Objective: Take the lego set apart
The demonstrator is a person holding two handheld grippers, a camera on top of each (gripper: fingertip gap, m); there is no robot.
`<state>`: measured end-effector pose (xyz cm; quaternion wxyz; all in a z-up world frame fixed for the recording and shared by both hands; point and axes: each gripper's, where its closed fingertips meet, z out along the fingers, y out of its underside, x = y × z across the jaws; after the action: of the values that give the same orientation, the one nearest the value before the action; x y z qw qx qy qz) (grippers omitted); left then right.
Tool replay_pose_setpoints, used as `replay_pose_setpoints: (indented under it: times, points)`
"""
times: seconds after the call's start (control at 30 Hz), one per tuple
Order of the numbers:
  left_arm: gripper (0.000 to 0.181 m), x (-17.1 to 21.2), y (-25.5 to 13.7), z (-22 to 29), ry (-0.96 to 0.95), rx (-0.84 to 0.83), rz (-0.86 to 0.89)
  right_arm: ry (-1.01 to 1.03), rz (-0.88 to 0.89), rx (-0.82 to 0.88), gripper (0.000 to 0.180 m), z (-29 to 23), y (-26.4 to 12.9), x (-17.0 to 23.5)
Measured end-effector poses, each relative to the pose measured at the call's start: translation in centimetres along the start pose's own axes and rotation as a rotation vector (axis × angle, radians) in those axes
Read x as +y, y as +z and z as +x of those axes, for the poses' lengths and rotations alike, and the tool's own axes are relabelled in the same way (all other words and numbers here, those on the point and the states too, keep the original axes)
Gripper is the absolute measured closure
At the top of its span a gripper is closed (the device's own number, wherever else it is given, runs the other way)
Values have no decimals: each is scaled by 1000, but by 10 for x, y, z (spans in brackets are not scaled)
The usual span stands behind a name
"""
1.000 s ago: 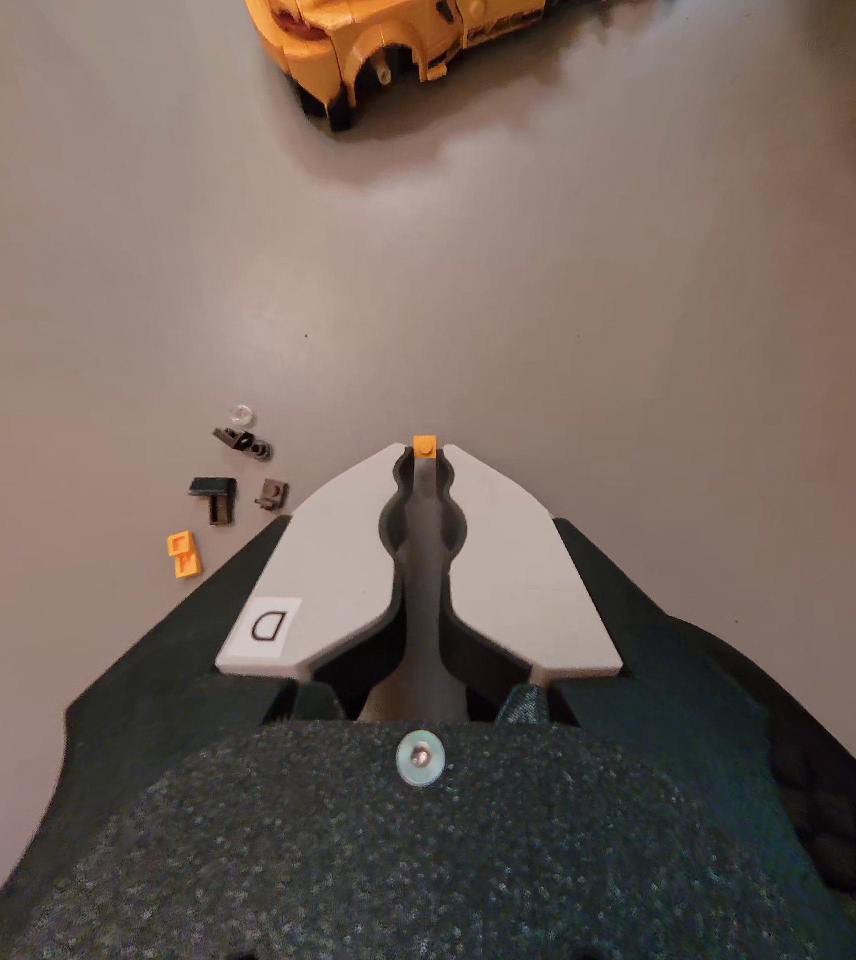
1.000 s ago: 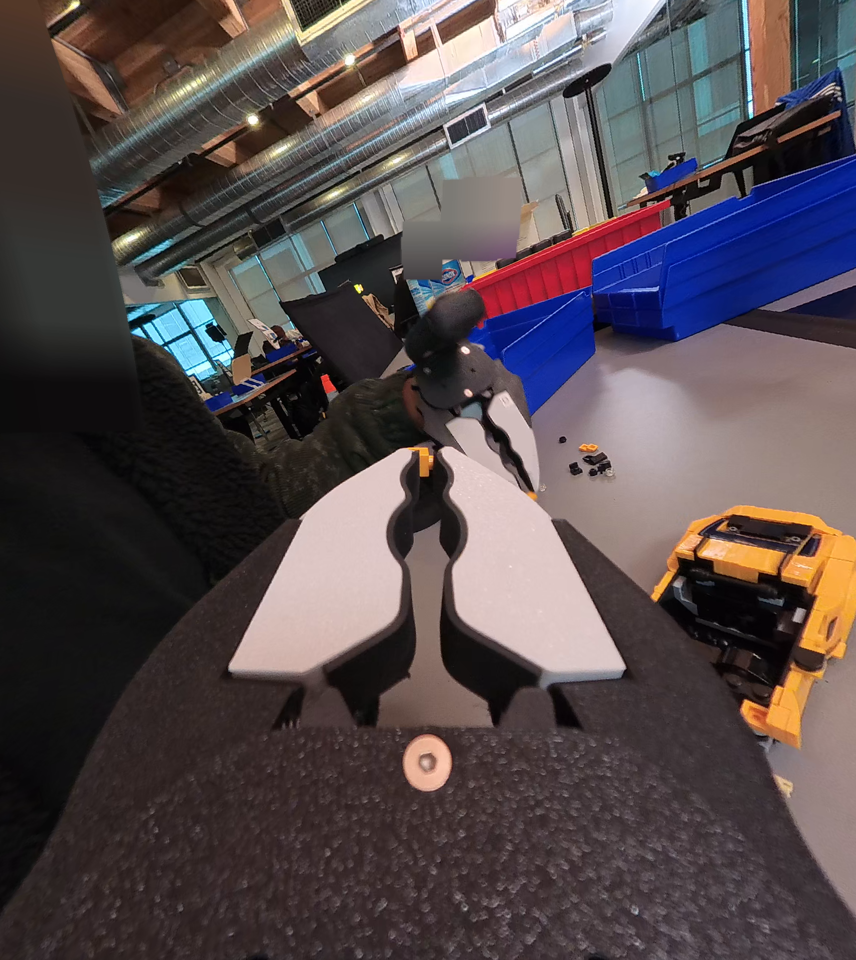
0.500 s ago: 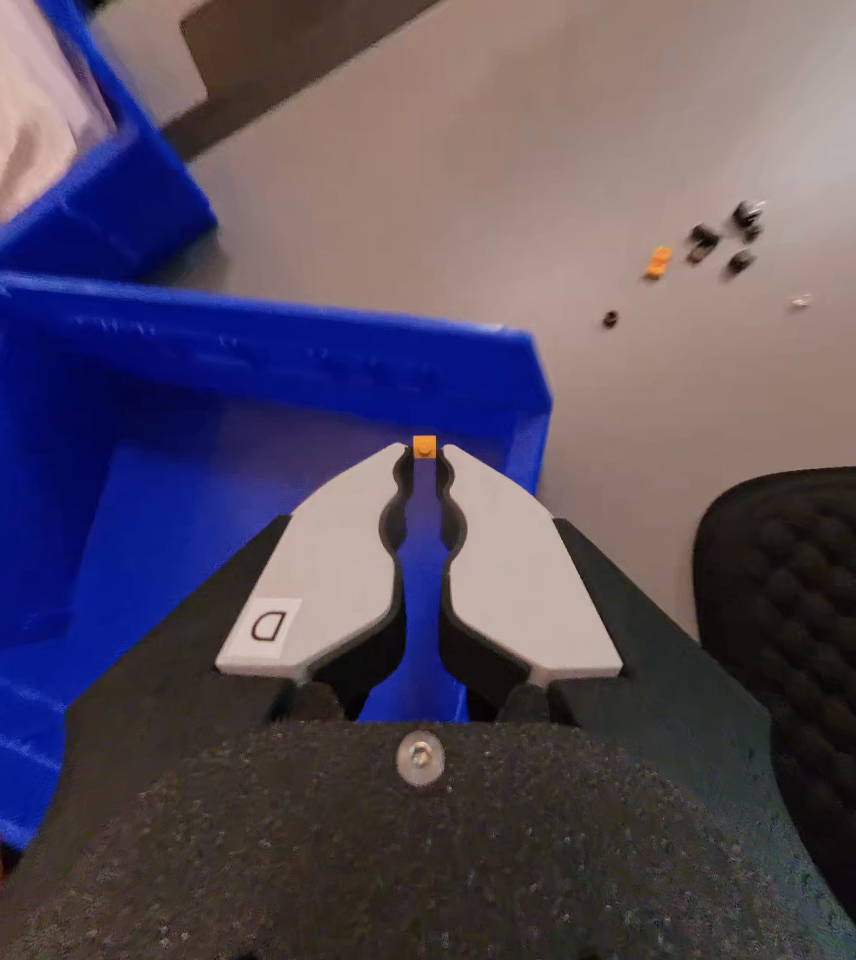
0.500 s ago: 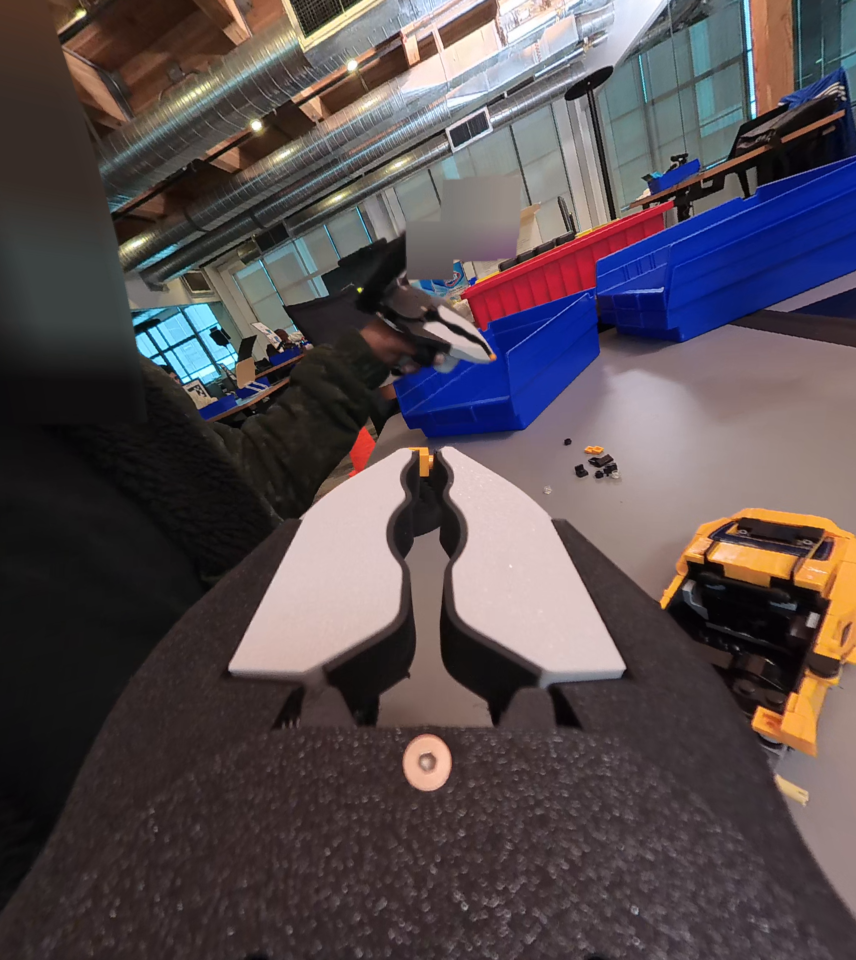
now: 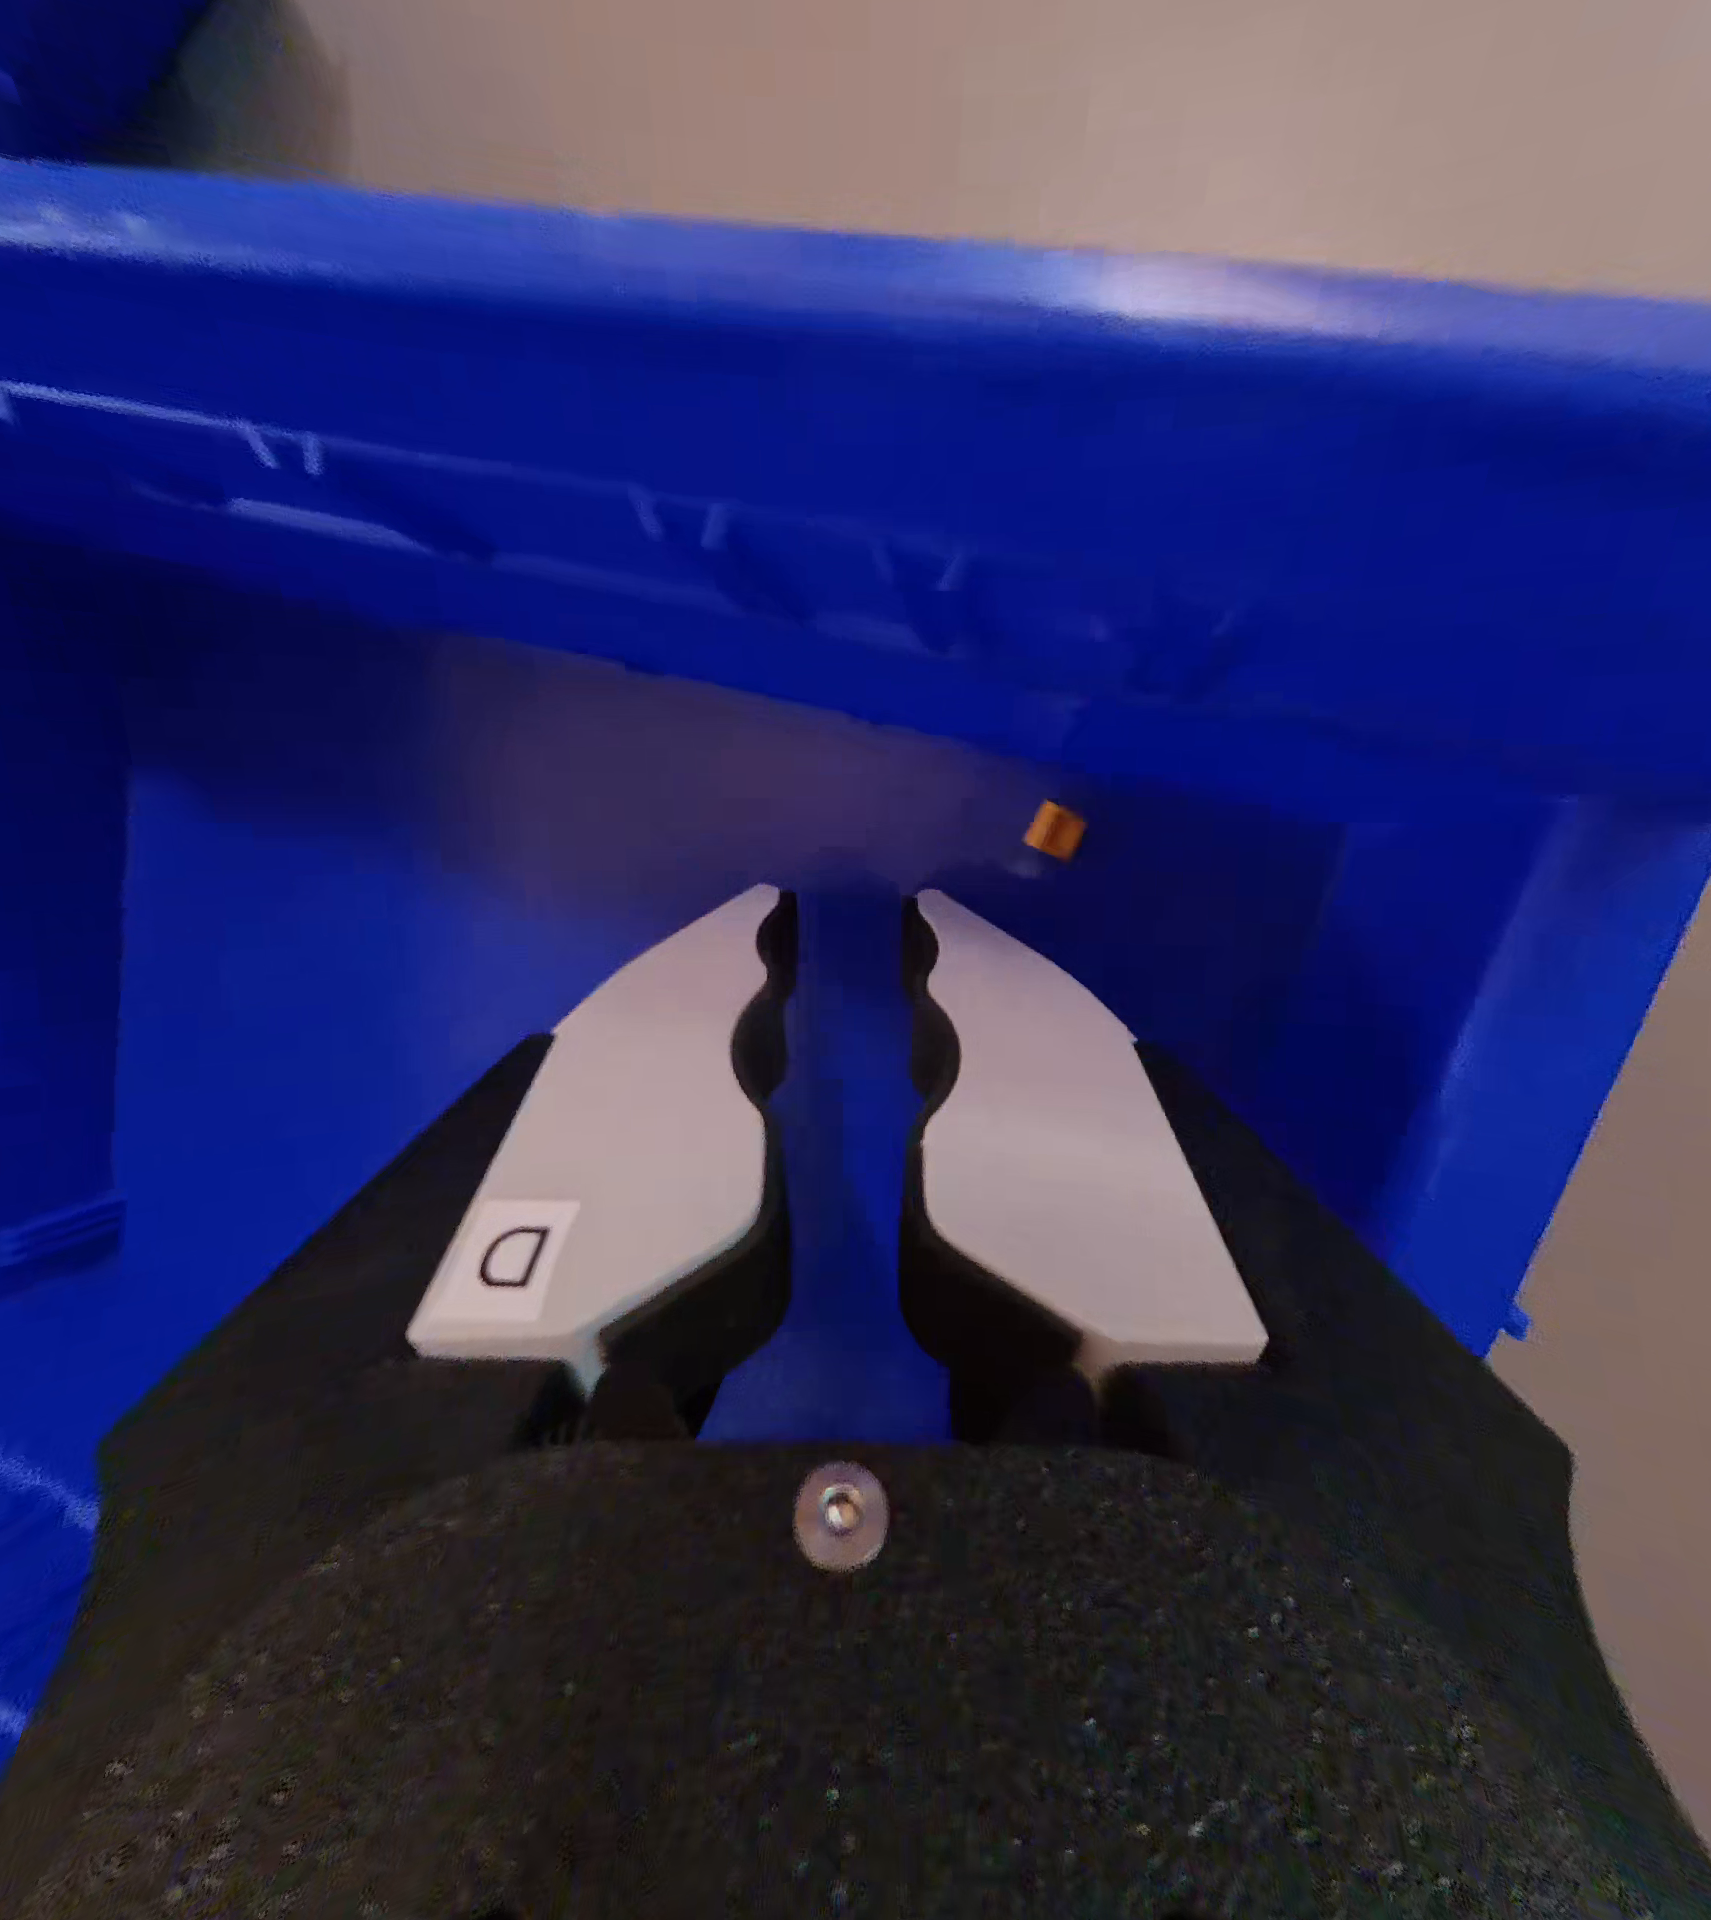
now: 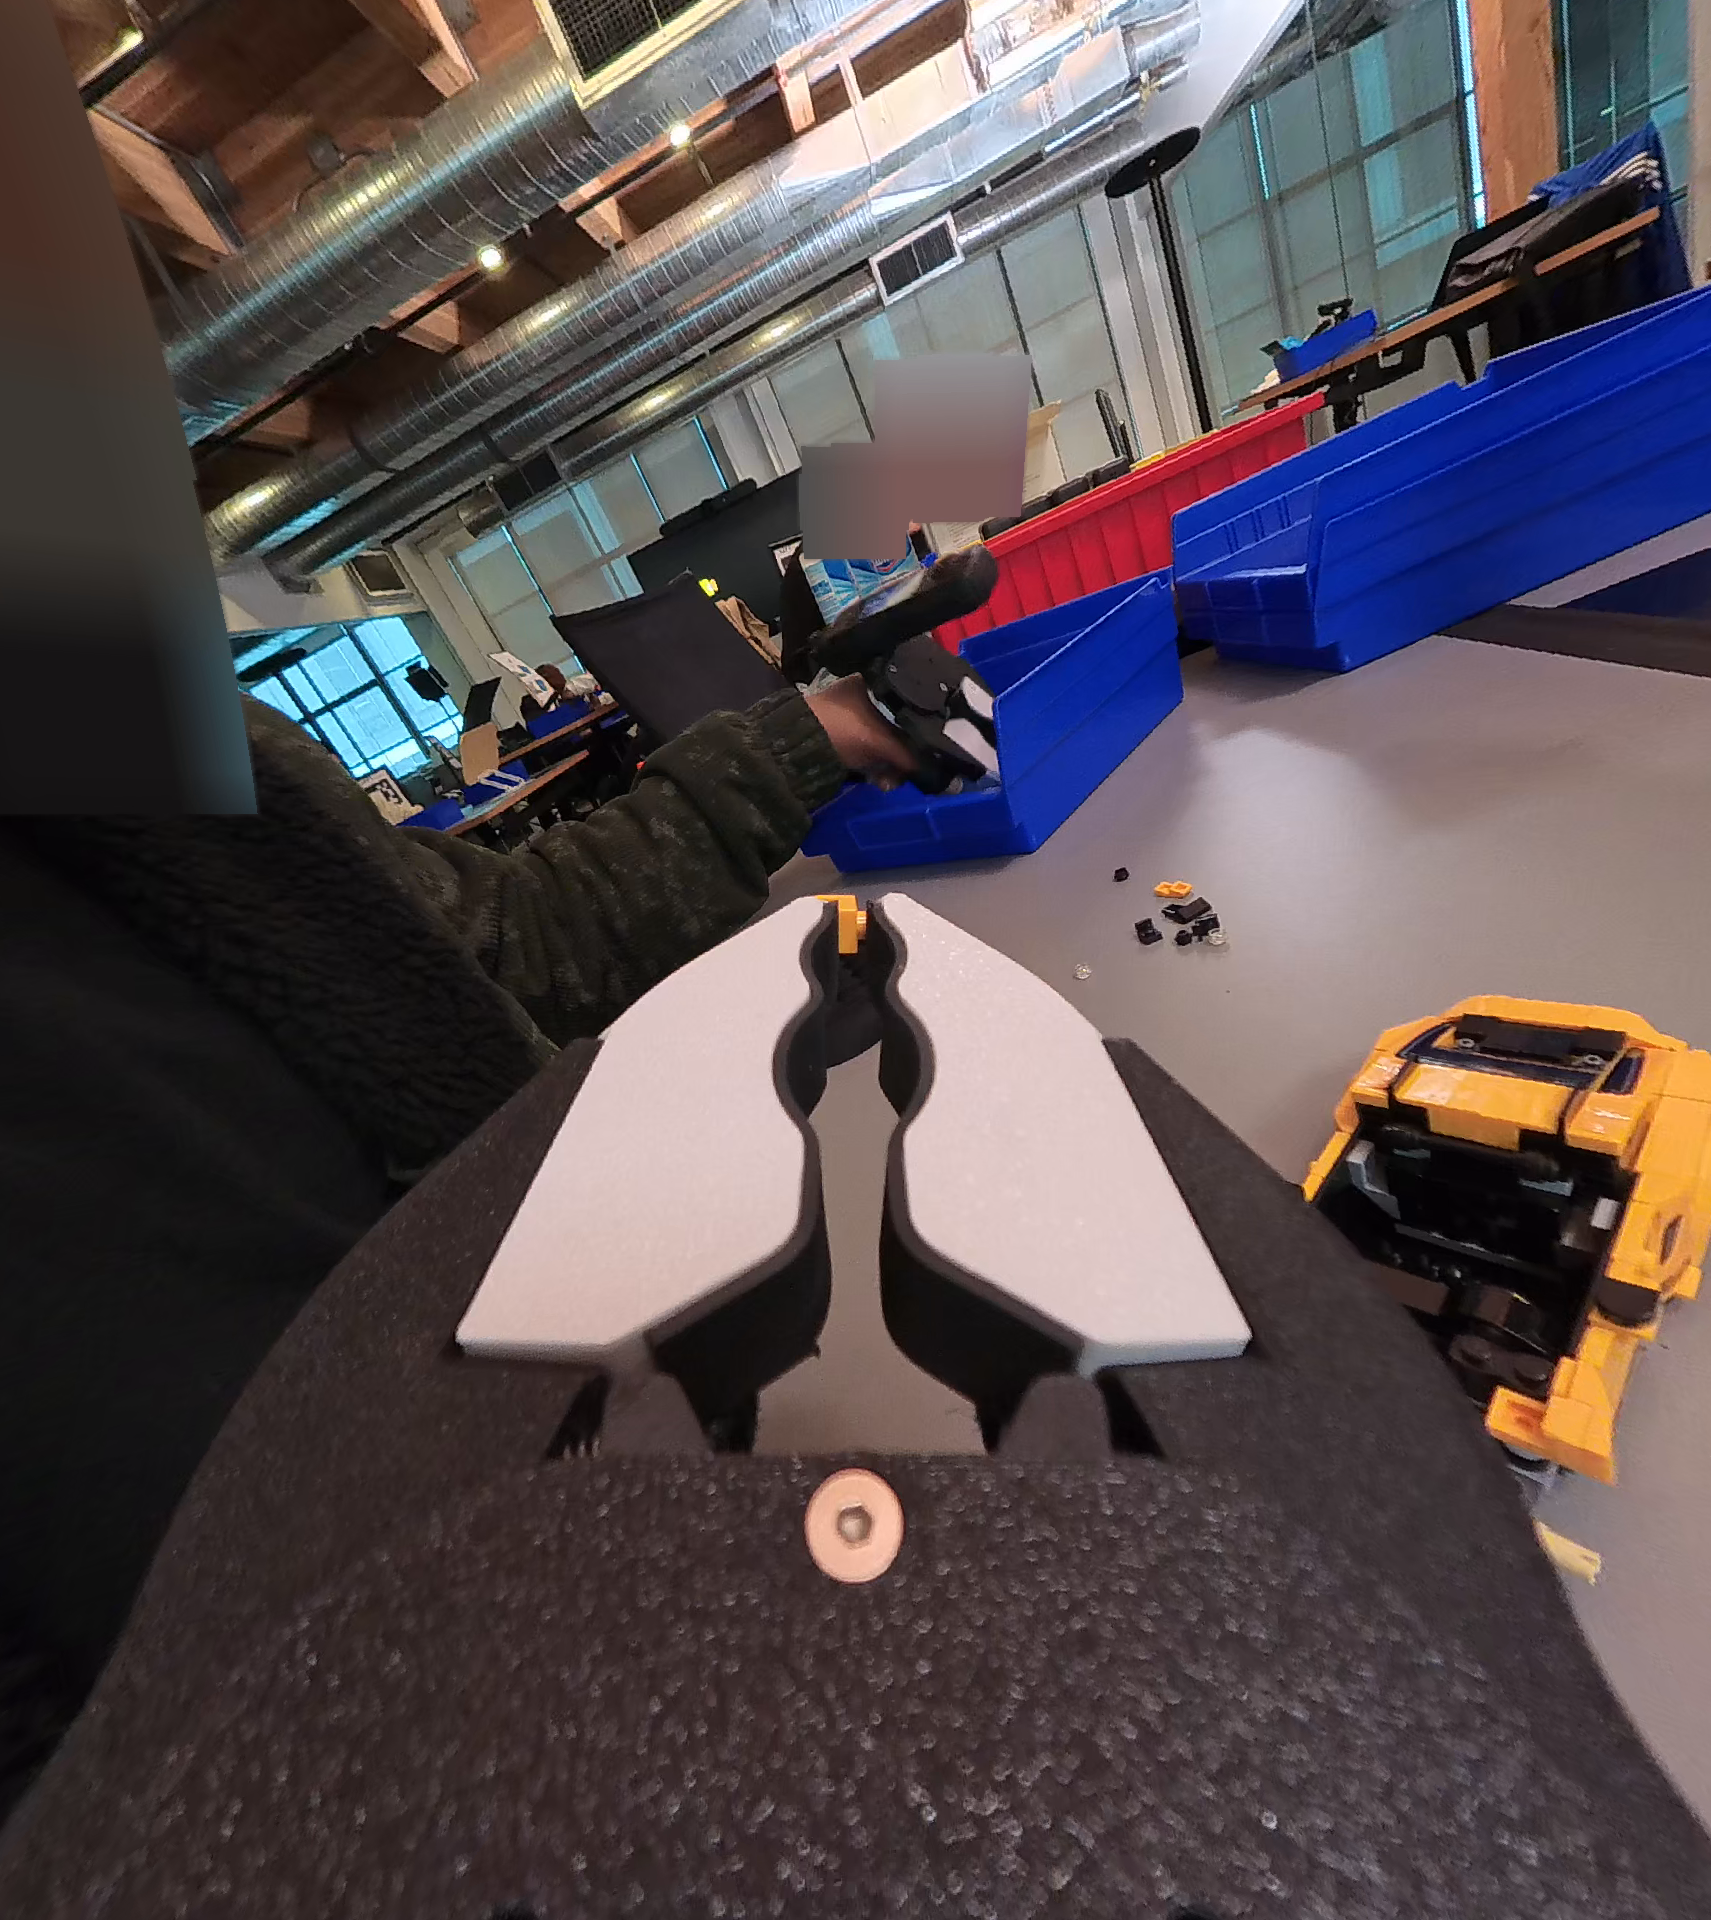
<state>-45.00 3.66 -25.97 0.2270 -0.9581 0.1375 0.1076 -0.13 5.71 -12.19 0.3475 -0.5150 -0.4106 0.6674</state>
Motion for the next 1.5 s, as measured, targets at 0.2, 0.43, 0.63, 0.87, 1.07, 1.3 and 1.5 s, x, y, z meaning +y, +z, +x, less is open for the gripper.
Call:
replay_pose_setpoints:
  times: [0.2,0.43,0.63,0.87,1.07,1.3,1.5]
  points:
    - [169,-45,-64,-19,-39,-260,254,14,6,1,175,2,-1,0]
    - [169,-157,-163,139,185,177,860,23,-4,-5,175,2,2,3]
    - [168,-192,-179,300,406,663,1022,8,2,-9,175,0,1,2]
    - [164,-201,-184,380,298,1069,952,-119,4,-35,175,-13,4,1]
    - [166,-199,-189,392,314,1094,990,-200,3,-59,175,-21,7,4]
    - [174,-190,-192,393,454,1008,1052,-272,-9,-68,175,-27,9,7]
    - [173,-189,-186,384,566,812,1122,-266,3,-49,174,-24,6,3]
